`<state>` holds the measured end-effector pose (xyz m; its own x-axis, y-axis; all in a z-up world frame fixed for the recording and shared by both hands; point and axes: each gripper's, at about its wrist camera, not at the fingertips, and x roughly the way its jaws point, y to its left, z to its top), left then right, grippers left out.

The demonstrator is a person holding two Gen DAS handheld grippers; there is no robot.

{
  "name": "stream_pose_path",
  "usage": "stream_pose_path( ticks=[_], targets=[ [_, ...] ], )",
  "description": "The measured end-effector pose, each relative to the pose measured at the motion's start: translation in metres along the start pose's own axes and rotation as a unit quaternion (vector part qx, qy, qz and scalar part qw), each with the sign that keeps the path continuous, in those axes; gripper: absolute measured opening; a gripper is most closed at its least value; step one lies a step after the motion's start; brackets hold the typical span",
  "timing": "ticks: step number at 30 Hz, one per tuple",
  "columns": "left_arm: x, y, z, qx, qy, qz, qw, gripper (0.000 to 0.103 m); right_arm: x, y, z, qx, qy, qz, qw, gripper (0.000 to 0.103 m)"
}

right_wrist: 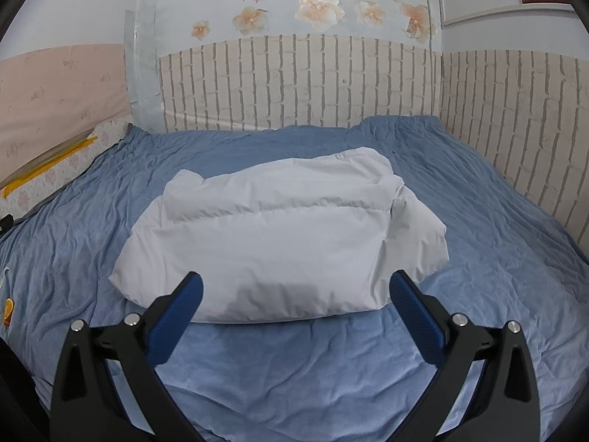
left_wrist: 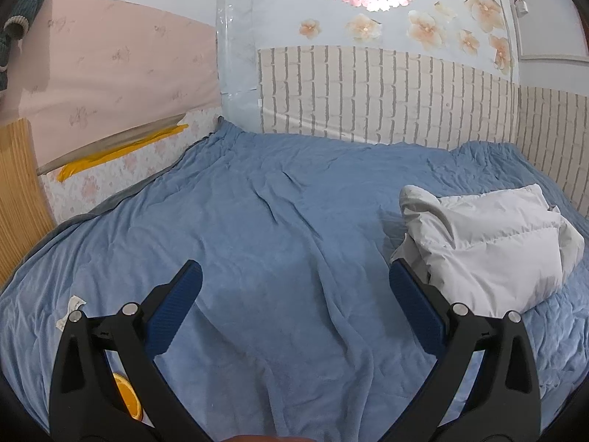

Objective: Fold large clothes

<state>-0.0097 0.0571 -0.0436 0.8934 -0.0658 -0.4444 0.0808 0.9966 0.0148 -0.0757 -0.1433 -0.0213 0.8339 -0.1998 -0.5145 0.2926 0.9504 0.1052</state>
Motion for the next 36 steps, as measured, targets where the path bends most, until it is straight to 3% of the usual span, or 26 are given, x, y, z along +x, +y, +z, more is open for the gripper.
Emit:
stream_pose_path(
  ticks=[36],
  targets=[
    [0.0014, 0.0019, 0.0007, -0.002, 0.005, 0.001, 1.0, 0.1, 0.0, -0.0021, 0.0011, 0.0, 0.001, 0.0, 1.0, 0.101]
  ],
)
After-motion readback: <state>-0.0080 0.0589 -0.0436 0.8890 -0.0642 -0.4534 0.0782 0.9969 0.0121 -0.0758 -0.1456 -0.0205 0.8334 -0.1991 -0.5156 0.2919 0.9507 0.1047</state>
